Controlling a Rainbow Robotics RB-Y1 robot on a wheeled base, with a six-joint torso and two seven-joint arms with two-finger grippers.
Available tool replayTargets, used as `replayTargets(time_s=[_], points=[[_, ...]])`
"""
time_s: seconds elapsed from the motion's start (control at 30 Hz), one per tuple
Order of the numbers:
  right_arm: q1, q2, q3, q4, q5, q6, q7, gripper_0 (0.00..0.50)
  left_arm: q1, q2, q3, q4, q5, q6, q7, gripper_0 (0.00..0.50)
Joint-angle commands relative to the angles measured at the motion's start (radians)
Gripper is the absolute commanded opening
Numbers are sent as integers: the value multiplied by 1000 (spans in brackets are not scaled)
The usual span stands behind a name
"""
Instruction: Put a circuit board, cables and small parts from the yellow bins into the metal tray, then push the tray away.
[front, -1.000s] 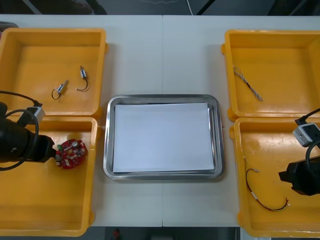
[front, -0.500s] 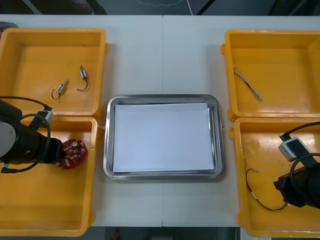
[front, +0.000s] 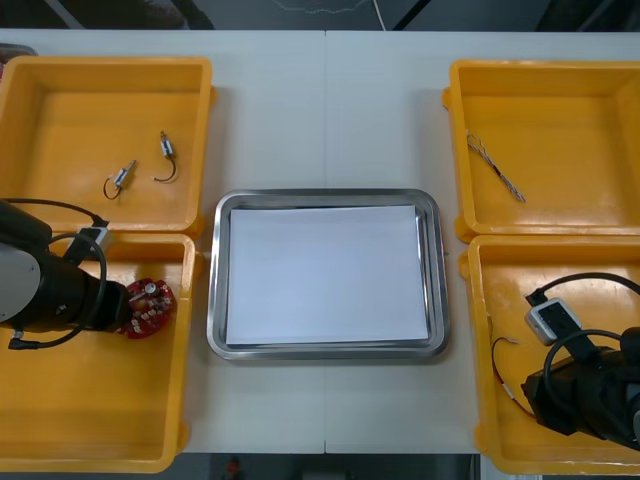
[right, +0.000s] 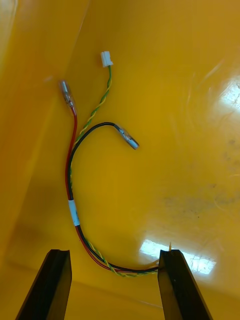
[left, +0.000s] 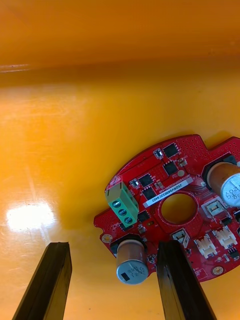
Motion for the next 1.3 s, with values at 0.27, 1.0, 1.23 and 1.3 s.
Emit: replayTargets(time_s=[0.27,1.0,1.23,1.3], points=[[45,34,13,58,-8,-120,-21,500,-10,19,-9,-8,-1,-21,136,1],[48,34,77,146,12,-197,-27,500,-107,19,258,-242,179,381,126,1],[64,36,85,154,15,-226,-24,500,-202,19,214,-313,219,381,147,2],[64,36,88,169,16,-244,-21,500,-229,19,189,-316,226,381,156,0]])
